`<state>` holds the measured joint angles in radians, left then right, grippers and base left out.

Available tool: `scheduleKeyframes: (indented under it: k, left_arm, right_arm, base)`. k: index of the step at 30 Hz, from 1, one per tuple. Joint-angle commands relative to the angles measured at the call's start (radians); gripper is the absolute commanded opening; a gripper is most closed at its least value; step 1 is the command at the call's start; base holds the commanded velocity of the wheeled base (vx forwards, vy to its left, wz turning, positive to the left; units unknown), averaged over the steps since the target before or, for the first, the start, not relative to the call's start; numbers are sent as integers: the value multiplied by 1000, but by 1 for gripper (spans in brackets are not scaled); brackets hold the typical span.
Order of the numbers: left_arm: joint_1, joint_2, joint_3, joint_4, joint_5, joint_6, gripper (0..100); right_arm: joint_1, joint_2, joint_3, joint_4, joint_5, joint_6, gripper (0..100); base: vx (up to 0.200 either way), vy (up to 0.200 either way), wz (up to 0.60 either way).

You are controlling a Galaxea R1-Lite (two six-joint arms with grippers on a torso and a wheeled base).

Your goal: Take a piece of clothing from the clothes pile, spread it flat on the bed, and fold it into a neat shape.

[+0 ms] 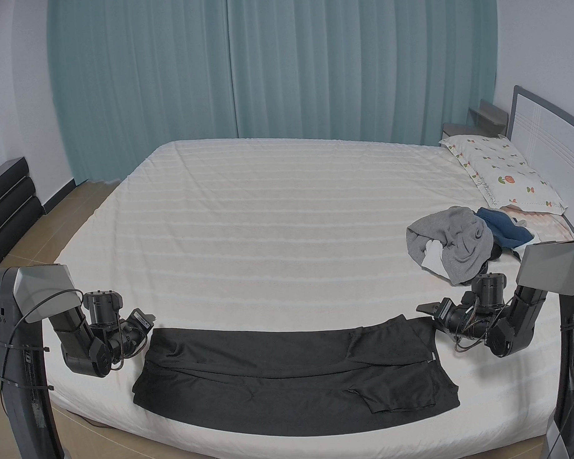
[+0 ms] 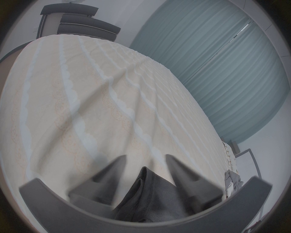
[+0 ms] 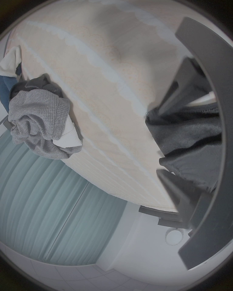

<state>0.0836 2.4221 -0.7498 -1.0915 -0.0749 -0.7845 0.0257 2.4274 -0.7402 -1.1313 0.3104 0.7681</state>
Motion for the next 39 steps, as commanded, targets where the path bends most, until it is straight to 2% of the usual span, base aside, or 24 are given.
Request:
scheduleKeyframes:
  k: [1,5,11,12,13,15,19,29,34,39]
  left_arm:
    - [2,-3,0,-1,0,-12,100]
    - [18,-29,7,-1,3,-45,100]
    - [27,-141,132,-2,-117,-33,100]
    - [24,-169,168,-4,-163,1,100]
    - [24,-169,168,-4,-163,1,100]
    - [18,-186,211,-8,-189,87,100]
    - [-2,-172,216,-36,-187,119,100]
    - [-108,-72,214,-226,-175,68,100]
    - [-117,-26,242,-252,-158,80,100]
    - [-110,-32,333,-277,-146,131,100]
  right_arm:
    - [-7,-41,27,-19,-1,16,100]
    - [-17,-91,91,-71,12,53,100]
    - [-9,-105,167,-140,18,56,100]
    - [-7,-103,176,-148,18,57,100]
    - [-7,-103,176,-148,18,57,100]
    - [-6,-102,188,-151,19,56,100]
    - [-3,-100,196,-153,29,57,100]
    - [25,-96,206,-153,41,59,100]
    - [42,-99,220,-153,41,59,100]
    - [51,-103,229,-153,39,59,100]
  base:
    - [0,0,0]
    - [0,0,0]
    - [0,0,0]
    - [0,0,0]
    - [0,0,0]
    - [0,0,0]
    - [0,0,0]
    - [0,0,0]
    - [0,0,0]
    - [0,0,0]
